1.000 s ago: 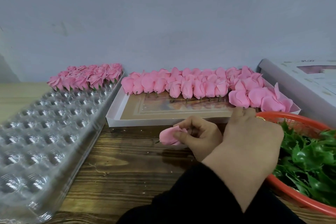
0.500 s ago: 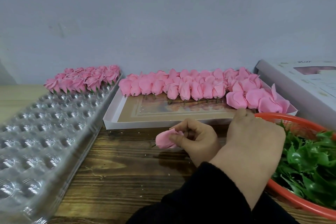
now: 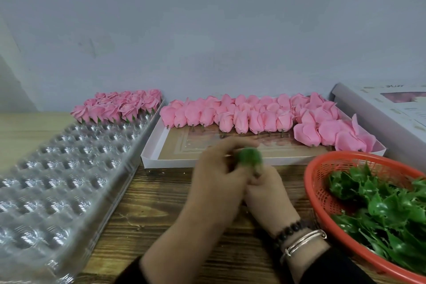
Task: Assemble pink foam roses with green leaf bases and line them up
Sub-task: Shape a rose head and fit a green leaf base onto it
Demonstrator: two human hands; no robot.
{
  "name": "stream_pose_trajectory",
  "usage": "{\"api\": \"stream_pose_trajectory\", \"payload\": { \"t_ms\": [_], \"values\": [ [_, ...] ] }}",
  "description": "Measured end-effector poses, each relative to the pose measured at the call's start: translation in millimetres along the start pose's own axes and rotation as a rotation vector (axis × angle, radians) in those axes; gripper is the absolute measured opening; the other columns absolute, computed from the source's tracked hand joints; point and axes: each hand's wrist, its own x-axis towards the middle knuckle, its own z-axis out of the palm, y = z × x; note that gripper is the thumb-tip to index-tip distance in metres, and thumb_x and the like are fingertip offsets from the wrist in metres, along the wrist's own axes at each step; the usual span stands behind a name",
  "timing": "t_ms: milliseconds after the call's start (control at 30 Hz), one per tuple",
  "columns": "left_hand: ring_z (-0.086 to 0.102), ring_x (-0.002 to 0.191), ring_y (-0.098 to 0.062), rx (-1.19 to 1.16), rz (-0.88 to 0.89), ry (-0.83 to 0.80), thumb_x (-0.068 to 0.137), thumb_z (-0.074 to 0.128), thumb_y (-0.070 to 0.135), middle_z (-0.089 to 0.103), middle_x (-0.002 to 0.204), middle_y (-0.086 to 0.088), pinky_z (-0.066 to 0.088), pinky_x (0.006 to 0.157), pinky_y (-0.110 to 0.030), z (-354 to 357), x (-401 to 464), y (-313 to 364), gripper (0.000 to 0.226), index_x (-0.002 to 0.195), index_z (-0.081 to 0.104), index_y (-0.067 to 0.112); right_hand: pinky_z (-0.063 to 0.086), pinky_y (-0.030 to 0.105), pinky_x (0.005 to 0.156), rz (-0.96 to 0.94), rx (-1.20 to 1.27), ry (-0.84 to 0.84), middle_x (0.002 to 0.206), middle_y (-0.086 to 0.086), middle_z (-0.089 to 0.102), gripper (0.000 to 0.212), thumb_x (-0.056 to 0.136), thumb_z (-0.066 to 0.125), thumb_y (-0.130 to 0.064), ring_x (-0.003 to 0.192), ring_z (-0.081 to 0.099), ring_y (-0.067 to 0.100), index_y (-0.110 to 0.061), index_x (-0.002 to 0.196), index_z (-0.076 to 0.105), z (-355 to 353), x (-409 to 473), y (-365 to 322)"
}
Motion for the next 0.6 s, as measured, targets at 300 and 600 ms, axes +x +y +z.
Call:
{"api": "stream_pose_trajectory", "payload": {
  "t_ms": [300, 600],
  "values": [
    [0.042, 0.04, -0.006, -0.303, -0.31, 0.217, 0.083, 0.035, -0.017, 0.061, 0.061, -0.002, 0.03, 0.034, -0.015, -59, -17, -52, 0.04, 0.08, 0.063, 0.01, 0.043, 0.026, 0.064, 0.043, 0.061, 0.017, 0.062, 0.004, 0.057, 0.007, 0.076, 0.068, 0.004, 0.064, 0.053, 0.019, -0.001, 0.078, 0.065, -3, -4, -3],
    [0.049, 0.049, -0.008, -0.464, -0.546, 0.154, 0.083, 0.053, 0.045, 0.055, 0.064, -0.001, 0.038, 0.041, -0.018, -57, -8, -57, 0.04, 0.099, 0.061, 0.008, 0.04, 0.018, 0.059, -0.018, 0.188, 0.208, 0.059, 0.004, 0.052, 0.02, 0.073, 0.069, 0.005, 0.059, 0.046, 0.013, -0.014, 0.071, 0.062, 0, -5, -5]
  ]
}}
